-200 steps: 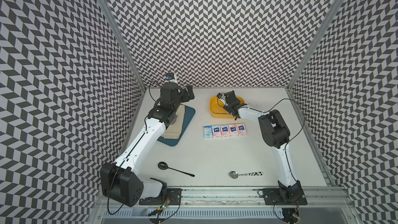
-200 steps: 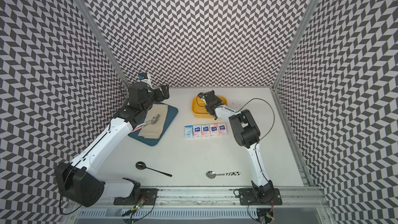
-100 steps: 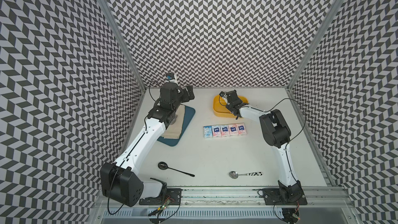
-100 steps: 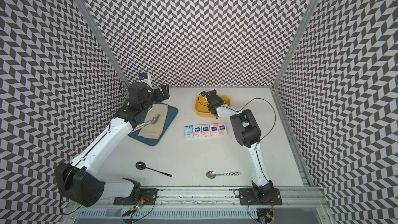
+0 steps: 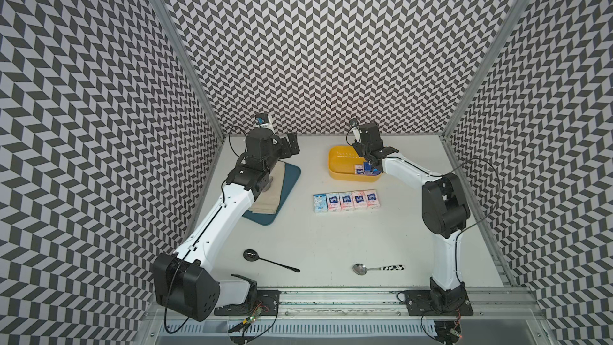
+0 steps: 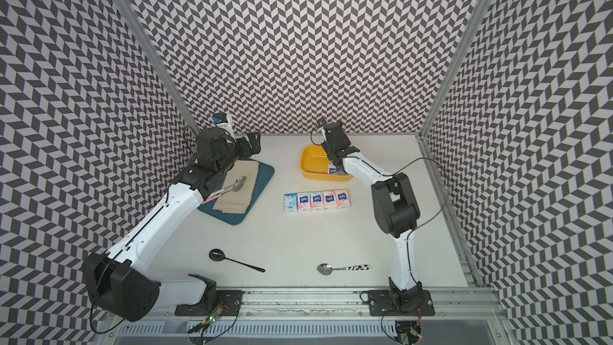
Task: Take the pocket tissues out of the storage box
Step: Place the pocket tissues at the center of the board.
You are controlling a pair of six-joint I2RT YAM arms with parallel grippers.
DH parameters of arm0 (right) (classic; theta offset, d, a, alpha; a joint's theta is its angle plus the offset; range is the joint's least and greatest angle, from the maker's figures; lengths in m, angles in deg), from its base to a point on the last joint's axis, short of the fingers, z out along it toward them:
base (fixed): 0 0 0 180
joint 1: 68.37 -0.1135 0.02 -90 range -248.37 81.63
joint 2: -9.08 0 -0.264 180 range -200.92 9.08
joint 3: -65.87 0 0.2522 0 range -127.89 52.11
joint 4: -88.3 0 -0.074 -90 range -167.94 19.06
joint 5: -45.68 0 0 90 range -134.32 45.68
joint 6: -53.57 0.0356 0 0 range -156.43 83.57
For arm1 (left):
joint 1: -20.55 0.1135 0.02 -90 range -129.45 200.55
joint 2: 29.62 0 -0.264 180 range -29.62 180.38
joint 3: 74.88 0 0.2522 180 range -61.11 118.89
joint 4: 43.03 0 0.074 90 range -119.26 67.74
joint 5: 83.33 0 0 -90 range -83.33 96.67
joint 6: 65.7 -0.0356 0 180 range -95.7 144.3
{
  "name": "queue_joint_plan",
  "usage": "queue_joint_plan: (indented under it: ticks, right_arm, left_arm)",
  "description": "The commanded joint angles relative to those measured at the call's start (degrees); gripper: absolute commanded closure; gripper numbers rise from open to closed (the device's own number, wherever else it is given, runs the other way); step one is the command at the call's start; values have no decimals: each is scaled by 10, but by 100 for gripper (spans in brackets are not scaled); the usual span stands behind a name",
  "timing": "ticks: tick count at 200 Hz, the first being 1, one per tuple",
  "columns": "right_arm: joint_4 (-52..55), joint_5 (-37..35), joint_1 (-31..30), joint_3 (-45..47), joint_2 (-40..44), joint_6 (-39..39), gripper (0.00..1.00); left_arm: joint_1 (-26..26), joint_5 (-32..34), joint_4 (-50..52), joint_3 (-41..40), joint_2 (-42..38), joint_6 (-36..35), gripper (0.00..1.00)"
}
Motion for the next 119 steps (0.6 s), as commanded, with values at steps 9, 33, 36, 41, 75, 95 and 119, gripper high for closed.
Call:
queue_joint_plan:
  ticks: [9, 33, 36, 41, 75, 95, 119]
  right_arm:
    - [32, 21, 30, 88, 111, 117, 72]
    - [51, 48, 37, 190, 196, 172, 72]
    - [53, 51, 38, 202, 206, 178, 72]
    - [55, 55, 38, 223, 220, 190, 72]
    - [109, 111, 43, 314, 267, 254, 72]
    - [115, 156, 43, 351, 270, 280, 72]
    - [130, 165, 43, 385, 263, 293, 74]
  left_arm:
    - [3, -17, -15, -3, -12, -3, 1]
    - [-2, -36, -24, 3, -8, 4, 1]
    - [-4, -37, -25, 4, -7, 5, 1]
    - [-7, -37, -26, 5, -6, 4, 1]
    - [-51, -25, -6, 33, 16, -25, 1]
    - [-73, -23, -4, 34, 22, -17, 1]
    - [-84, -12, 8, 28, 14, -15, 1]
